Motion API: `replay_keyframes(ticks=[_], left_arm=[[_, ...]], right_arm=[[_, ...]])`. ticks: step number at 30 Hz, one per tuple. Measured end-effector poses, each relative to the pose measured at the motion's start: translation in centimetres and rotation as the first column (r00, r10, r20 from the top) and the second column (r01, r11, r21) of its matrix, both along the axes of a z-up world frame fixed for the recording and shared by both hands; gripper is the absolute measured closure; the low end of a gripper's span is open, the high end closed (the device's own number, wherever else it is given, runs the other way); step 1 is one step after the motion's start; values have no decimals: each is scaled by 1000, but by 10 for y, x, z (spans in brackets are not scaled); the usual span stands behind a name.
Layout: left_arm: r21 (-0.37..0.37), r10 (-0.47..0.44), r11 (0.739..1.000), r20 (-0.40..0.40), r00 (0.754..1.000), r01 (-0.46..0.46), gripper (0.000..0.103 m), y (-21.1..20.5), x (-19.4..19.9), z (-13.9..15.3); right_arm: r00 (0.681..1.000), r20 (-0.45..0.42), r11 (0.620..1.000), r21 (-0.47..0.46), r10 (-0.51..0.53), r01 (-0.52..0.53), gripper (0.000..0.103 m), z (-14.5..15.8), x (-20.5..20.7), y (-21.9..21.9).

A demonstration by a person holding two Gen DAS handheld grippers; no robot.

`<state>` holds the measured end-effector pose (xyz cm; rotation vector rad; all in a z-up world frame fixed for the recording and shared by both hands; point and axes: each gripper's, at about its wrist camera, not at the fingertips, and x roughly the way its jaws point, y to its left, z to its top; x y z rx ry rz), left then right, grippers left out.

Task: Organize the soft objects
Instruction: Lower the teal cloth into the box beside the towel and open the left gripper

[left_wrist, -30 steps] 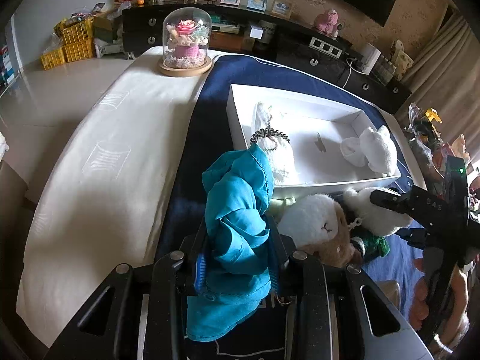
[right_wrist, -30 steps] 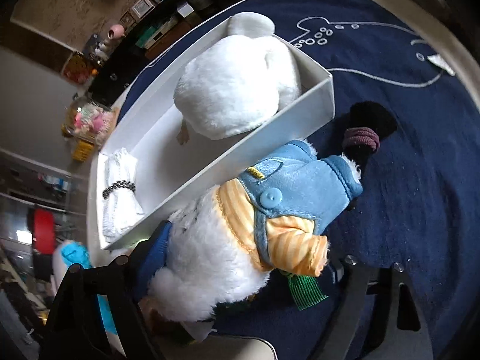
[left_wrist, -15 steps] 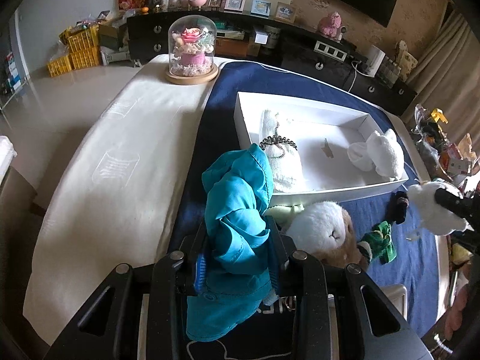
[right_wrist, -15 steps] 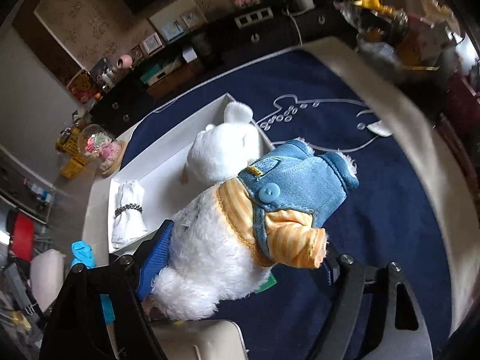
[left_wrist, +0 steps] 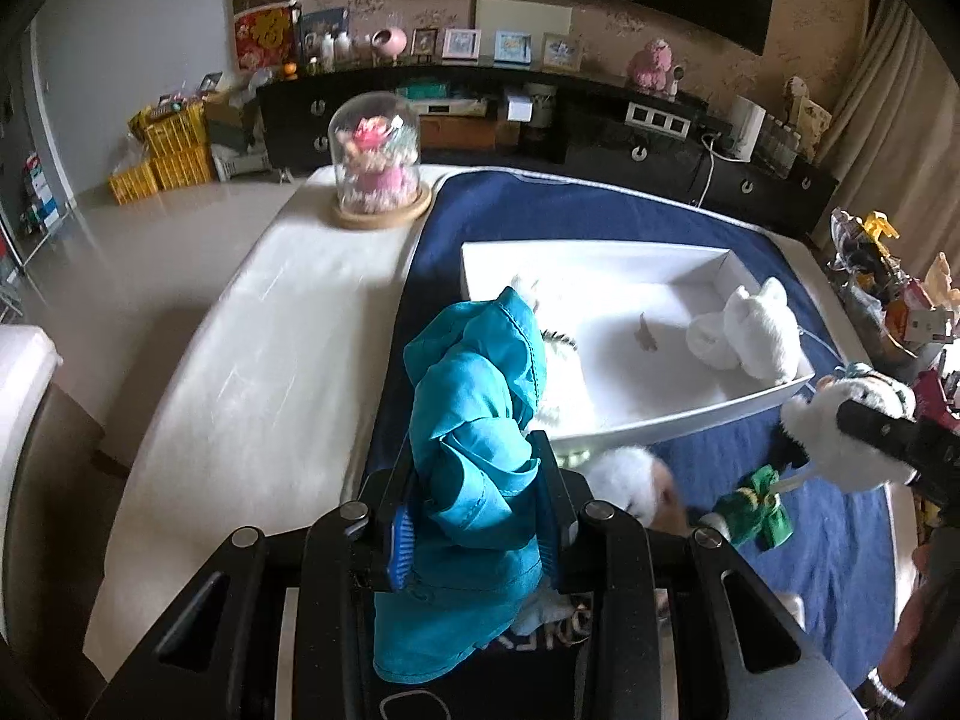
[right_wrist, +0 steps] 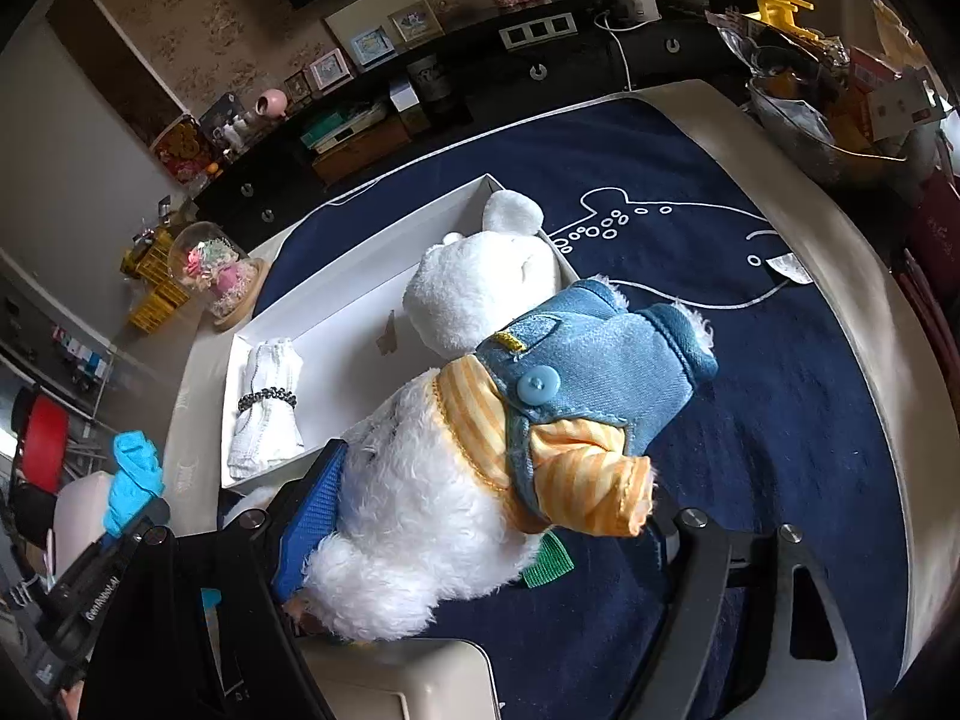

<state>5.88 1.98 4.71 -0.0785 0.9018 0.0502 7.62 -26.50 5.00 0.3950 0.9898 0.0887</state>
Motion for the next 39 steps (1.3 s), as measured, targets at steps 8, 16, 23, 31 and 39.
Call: replay_keyframes(ticks=[8, 16, 23, 31, 39], left_arm=[[19, -52, 998, 37, 998, 52, 72, -27, 23, 28], [37, -97, 995, 97, 991, 94, 71, -54, 57, 60], [-17, -96, 995, 92, 991, 98, 71, -59, 86, 41], [1, -89, 996, 74, 993, 89, 71, -61, 103, 23], [22, -89, 996, 77, 993, 88, 71, -63, 111, 13]], right_arm=[[1000, -10, 999, 32, -20, 20, 0, -1, 0, -11], [999, -7, 998, 47, -48, 48, 0, 0, 2, -23], [999, -24, 998, 32, -44, 45, 0, -5, 2, -21], [999, -37, 999, 10, -36, 36, 0, -10, 6, -12], [998, -50, 999, 4, -34, 34, 0, -15, 6, -11]])
